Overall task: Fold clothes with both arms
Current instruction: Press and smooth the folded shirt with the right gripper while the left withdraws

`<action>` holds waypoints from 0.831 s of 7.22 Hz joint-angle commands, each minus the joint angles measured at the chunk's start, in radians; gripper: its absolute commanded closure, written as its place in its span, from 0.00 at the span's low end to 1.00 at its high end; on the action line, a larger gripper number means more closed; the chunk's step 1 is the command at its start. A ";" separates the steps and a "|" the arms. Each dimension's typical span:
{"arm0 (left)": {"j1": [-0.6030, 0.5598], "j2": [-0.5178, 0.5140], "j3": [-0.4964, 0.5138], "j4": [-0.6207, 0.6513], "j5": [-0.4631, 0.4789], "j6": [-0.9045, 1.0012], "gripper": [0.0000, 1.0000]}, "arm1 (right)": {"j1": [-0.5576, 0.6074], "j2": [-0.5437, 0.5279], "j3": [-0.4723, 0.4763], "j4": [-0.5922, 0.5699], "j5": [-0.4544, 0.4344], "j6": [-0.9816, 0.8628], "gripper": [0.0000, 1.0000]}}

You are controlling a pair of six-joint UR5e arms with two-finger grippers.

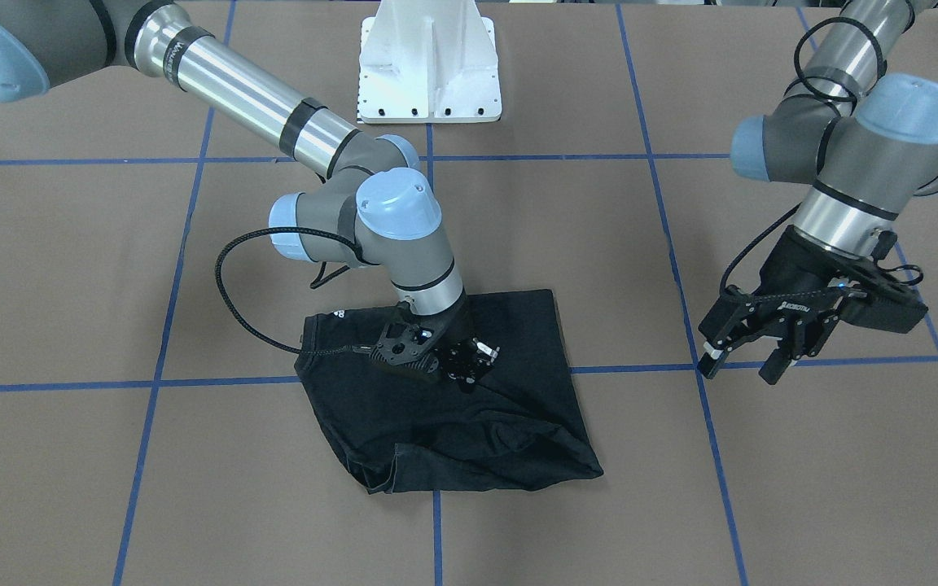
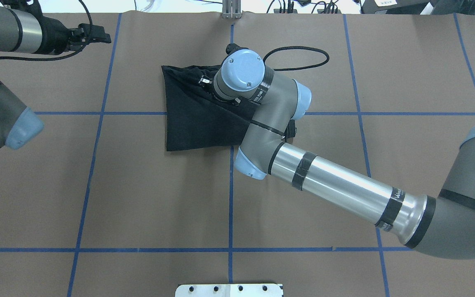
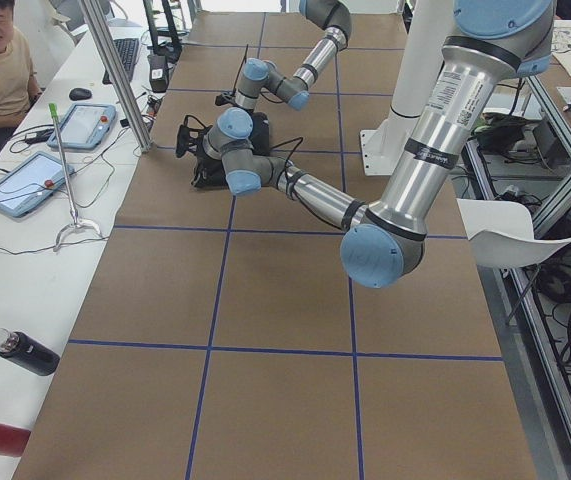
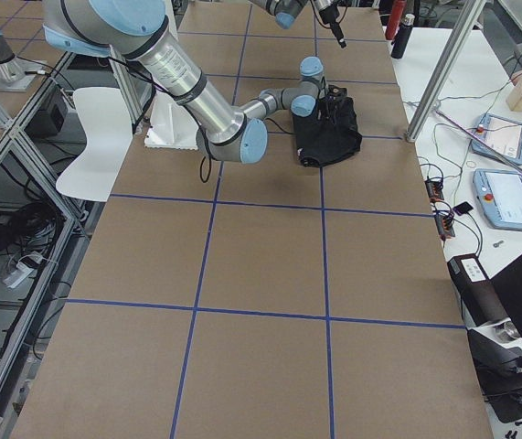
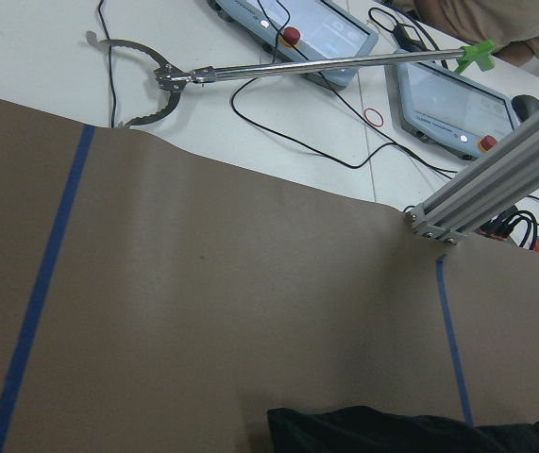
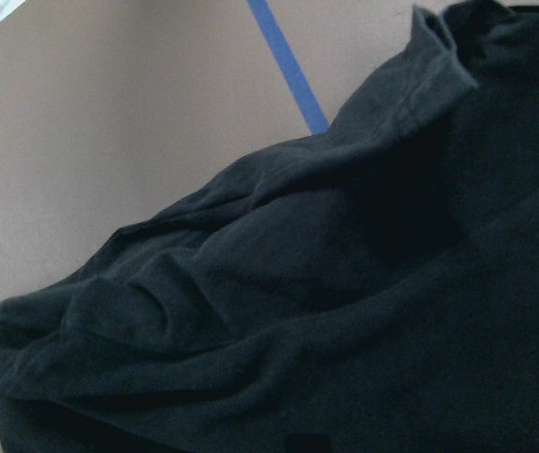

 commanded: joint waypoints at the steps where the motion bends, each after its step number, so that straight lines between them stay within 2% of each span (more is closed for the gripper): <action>1: -0.005 0.027 -0.070 0.063 -0.001 0.022 0.00 | -0.010 0.123 -0.183 -0.001 -0.055 -0.047 1.00; 2: -0.005 0.038 -0.081 0.067 -0.001 0.022 0.00 | -0.004 0.127 -0.208 0.002 -0.096 -0.064 1.00; 3: -0.005 0.040 -0.087 0.068 -0.001 0.019 0.00 | -0.004 0.175 -0.326 0.016 -0.152 -0.063 1.00; 6: -0.005 0.043 -0.091 0.071 0.001 0.016 0.00 | 0.060 0.194 -0.385 0.071 -0.180 -0.061 1.00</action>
